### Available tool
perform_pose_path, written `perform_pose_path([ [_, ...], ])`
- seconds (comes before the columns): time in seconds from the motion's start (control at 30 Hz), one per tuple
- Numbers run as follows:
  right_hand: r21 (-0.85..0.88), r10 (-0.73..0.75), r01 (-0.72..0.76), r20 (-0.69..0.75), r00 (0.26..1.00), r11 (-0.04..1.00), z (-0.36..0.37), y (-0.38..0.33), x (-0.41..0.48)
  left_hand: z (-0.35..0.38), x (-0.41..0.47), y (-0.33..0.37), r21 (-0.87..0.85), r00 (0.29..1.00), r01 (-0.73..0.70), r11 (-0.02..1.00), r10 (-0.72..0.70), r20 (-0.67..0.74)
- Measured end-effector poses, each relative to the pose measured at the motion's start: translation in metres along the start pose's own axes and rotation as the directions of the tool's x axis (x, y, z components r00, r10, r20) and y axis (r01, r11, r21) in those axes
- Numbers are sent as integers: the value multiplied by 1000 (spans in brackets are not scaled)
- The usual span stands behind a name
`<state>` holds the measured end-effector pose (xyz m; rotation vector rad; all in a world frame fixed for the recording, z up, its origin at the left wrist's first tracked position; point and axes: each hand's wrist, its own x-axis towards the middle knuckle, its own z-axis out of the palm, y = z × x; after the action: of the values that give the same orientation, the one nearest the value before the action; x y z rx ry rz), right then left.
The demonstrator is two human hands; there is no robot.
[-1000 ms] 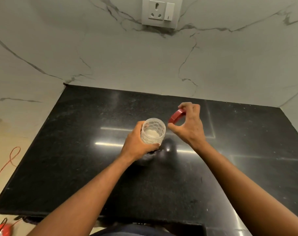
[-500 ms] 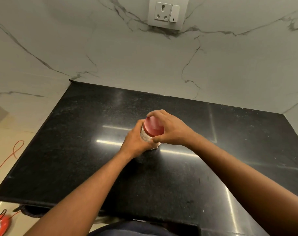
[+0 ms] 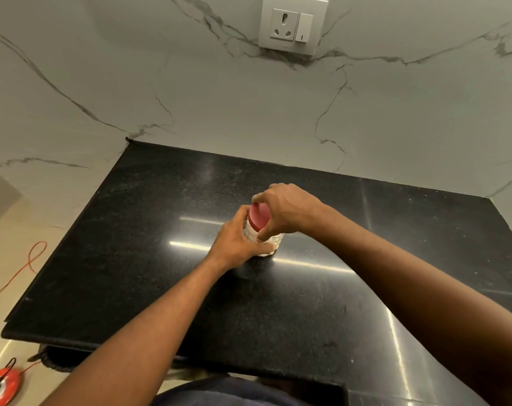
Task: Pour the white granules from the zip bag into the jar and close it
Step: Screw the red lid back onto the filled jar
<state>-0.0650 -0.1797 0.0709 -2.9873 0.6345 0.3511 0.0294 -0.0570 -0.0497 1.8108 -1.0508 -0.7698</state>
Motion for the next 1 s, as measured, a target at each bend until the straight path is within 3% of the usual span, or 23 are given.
perform_pose_path([
  [0.47, -9, -199, 203, 157, 967, 979, -21, 7, -9, 1, -3, -1, -20, 999, 14, 1000, -14, -42],
  [0.63, -10, -330, 333, 101, 938, 943, -24, 12, -14, -1, -1, -3, -2, 1000, -17, 1000, 17, -21],
  [0.83, -82, -213, 219, 71, 974, 972, -24, 18, -15, -3, 1, -6, -20, 999, -37, 999, 37, 5],
  [1.0, -153, -199, 203, 42, 979, 967, -18, 13, -11, -2, 2, -7, -17, 999, -32, 999, 32, 9],
])
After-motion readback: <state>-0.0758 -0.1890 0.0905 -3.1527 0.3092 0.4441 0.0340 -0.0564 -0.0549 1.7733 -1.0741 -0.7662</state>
